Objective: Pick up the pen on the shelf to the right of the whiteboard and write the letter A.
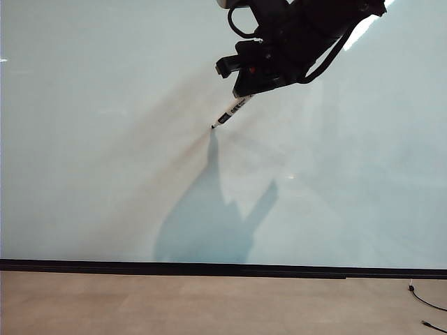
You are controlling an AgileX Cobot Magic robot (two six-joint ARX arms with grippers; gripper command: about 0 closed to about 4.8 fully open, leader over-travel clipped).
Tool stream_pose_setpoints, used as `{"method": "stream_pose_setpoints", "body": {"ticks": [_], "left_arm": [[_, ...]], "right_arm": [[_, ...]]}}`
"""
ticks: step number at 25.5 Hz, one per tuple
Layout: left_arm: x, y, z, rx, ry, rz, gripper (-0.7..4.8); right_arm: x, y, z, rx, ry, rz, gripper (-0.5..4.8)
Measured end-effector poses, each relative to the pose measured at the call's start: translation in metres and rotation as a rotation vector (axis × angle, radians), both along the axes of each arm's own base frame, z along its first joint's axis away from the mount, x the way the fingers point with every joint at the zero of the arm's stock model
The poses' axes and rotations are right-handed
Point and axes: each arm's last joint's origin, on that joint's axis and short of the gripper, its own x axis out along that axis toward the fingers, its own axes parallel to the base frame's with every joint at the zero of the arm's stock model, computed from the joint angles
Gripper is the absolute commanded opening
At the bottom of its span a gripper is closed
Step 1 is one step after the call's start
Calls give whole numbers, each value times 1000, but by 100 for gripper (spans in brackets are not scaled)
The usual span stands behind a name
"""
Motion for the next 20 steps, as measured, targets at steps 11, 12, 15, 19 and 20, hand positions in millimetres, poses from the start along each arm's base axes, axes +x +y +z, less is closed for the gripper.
{"method": "stream_pose_setpoints", "body": {"ticks": [11,12,15,19,20], "left_arm": [[0,0,0,0,0,0,-4],[0,0,0,0,0,0,-4],[0,0,0,0,0,0,-5],[0,0,0,0,0,0,-5],[0,0,0,0,0,0,-4]], "right_arm": [[-6,-5,13,3,-41,-35,-5],[-6,-6,14,5,-46,-36,-5],[-8,-7,18,4,-61,-38,-5],[-11,-10,27,3,-90,-50,-5],[-11,-11,28,3,-93,-52,-5]]}}
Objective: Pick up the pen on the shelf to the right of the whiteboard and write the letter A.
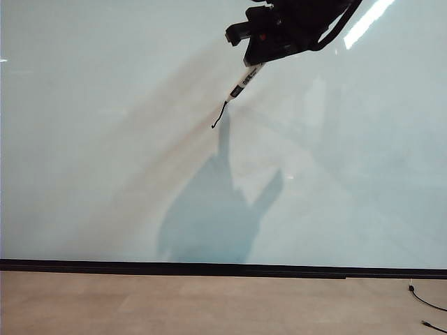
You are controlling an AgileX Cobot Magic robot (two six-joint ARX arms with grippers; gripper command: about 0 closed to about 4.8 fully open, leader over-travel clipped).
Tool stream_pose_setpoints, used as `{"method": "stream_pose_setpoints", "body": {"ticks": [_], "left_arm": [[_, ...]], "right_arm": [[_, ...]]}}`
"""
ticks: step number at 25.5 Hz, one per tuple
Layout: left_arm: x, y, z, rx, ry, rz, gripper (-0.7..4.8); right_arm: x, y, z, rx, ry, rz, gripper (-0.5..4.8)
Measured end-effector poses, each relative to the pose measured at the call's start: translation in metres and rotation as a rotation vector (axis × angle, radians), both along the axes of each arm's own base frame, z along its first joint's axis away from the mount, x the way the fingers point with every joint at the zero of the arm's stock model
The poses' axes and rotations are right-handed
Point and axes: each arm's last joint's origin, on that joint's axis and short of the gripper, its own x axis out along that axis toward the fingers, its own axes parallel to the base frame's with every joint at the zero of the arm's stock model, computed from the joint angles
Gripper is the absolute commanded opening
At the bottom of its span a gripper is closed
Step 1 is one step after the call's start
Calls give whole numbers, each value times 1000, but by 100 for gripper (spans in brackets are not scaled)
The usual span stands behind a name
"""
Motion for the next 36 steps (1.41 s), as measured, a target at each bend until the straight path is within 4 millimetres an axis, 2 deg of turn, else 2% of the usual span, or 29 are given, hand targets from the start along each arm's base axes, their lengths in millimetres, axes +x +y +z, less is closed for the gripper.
{"method": "stream_pose_setpoints", "body": {"ticks": [10,21,36], "left_arm": [[0,0,0,0,0,0,-5],[0,0,0,0,0,0,-4],[0,0,0,0,0,0,-5]], "right_arm": [[-3,-7,10,4,-34,-15,-5],[-6,-10,29,10,-88,-23,-5],[-14,-18,42,9,-133,-50,-5]]}}
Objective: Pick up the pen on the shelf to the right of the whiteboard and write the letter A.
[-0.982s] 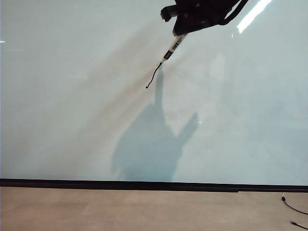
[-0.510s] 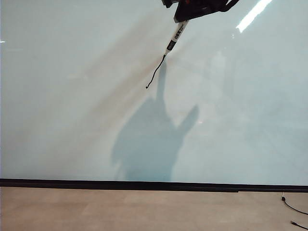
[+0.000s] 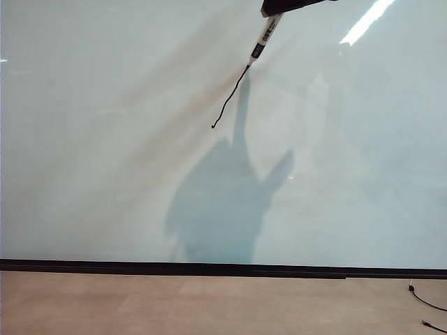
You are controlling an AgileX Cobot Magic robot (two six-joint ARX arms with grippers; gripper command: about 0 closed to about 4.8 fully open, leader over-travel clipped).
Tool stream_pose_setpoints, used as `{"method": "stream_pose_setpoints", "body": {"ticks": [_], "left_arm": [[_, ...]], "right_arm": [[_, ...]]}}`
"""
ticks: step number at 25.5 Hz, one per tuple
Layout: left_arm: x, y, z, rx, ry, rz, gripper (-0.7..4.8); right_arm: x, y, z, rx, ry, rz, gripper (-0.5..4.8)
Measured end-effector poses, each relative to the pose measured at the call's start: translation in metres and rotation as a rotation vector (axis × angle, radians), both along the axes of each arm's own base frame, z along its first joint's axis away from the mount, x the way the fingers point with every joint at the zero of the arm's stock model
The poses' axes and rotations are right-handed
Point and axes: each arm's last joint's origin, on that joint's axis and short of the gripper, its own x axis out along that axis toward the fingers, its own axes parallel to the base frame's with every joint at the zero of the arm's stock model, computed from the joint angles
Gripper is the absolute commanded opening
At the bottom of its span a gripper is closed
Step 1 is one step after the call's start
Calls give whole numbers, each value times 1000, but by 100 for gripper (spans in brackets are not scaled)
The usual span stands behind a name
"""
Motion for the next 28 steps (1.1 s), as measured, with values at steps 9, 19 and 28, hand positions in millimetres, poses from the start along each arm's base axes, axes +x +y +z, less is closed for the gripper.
{"method": "stream_pose_setpoints", "body": {"ticks": [9,19,28], "left_arm": [[0,0,0,0,0,0,-5],[0,0,0,0,0,0,-4],[0,0,0,0,0,0,-5]], "right_arm": [[-3,-4,6,9,-18,-11,-5],[-54,17,-15,-44,32,70,-5],[-88,10,-79,307,83,-52,-5]]}}
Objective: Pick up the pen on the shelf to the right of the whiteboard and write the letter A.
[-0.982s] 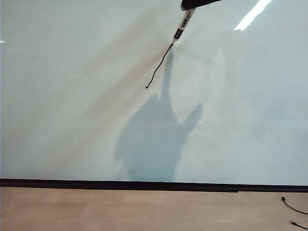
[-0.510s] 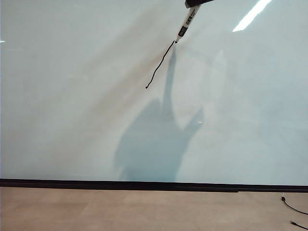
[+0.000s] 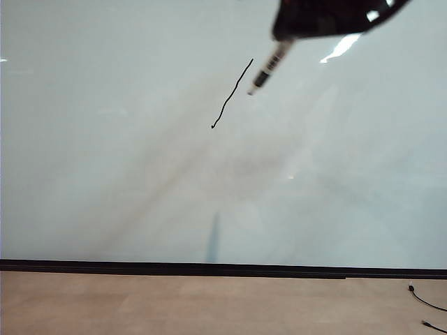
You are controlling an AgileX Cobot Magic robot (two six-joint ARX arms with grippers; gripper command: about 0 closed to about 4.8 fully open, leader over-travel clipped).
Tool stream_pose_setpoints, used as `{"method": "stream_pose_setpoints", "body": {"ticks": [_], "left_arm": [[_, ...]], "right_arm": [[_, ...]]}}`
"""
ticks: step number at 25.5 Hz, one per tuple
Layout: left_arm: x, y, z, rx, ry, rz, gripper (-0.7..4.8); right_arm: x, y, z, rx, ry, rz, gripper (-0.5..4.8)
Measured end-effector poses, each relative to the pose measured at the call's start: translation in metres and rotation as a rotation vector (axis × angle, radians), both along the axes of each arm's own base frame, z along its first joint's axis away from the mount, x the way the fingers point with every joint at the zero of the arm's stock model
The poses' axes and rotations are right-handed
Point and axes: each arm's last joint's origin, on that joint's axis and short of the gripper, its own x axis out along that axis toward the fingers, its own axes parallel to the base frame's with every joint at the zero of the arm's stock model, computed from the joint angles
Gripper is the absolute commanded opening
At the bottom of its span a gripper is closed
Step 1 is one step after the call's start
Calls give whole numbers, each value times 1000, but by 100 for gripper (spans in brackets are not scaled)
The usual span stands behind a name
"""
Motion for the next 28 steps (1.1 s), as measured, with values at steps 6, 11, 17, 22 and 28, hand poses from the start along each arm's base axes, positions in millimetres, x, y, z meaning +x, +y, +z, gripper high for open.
{"method": "stream_pose_setpoints", "body": {"ticks": [6,11,17,22,28], "left_arm": [[0,0,0,0,0,0,-5],[0,0,0,0,0,-1,-5],[0,0,0,0,0,-1,-4],[0,0,0,0,0,-1,-4],[0,0,0,0,0,-1,-5]], "right_arm": [[12,-2,0,186,-32,-45,-5],[37,-8,-6,342,-55,-13,-5],[54,-12,-10,468,-105,60,-5],[55,-15,-5,500,-139,79,-5],[63,-16,5,510,-163,80,-5]]}}
